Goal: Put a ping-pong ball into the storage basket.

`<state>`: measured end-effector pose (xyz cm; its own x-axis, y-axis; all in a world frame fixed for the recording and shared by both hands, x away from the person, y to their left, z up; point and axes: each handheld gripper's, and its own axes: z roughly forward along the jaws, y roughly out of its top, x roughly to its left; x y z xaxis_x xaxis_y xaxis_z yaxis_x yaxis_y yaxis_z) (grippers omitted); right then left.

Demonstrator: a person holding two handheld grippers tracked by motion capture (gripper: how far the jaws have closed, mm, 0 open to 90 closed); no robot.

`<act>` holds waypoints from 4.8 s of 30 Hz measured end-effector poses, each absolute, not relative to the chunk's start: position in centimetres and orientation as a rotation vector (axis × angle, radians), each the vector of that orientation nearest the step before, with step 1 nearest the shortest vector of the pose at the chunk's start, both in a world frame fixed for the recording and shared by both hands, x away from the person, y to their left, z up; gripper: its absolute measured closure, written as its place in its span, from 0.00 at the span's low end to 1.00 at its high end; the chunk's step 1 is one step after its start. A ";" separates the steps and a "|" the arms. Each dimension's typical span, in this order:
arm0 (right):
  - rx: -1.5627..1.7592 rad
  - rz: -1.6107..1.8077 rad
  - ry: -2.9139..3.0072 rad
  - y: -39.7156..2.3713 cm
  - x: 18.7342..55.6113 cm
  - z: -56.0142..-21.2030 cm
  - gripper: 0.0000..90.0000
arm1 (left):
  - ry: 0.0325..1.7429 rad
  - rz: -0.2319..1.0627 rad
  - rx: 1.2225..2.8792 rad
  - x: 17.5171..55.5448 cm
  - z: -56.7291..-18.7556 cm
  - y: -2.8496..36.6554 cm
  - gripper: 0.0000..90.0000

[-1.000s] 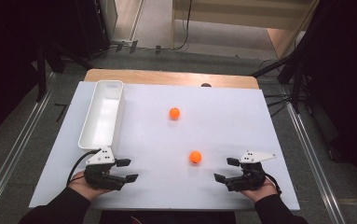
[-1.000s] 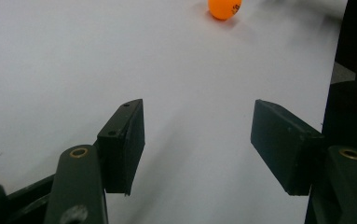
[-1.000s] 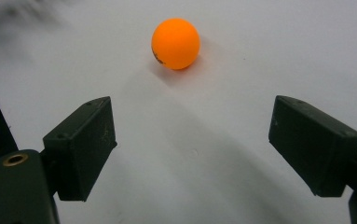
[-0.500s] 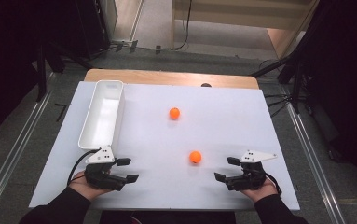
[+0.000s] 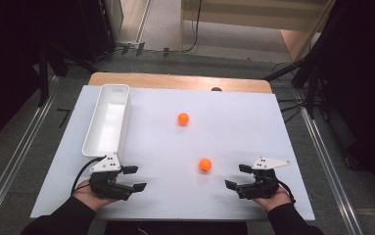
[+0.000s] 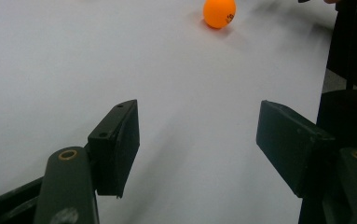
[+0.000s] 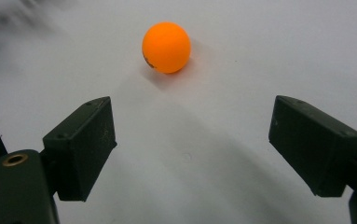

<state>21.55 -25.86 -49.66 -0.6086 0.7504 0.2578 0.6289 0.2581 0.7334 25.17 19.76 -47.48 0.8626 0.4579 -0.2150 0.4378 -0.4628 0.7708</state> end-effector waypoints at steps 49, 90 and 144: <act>1.284 1.280 2.386 -25.7 21.5 -49.7 0.15 | 0.685 0.032 2.089 25.6 -46.9 17.9 0.34; 1.290 1.236 2.383 -25.7 21.5 -49.8 0.15 | 0.651 -0.014 2.038 27.6 -45.5 15.1 0.26; 1.282 1.220 2.390 -25.7 21.7 -49.9 0.15 | 0.559 0.015 2.072 30.8 -44.3 8.4 0.00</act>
<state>21.71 -25.67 -49.90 -0.6171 0.7563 0.2172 0.6196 0.2969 0.7266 30.85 8.39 -44.28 0.8951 0.3945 -0.2078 0.3824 -0.4395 0.8128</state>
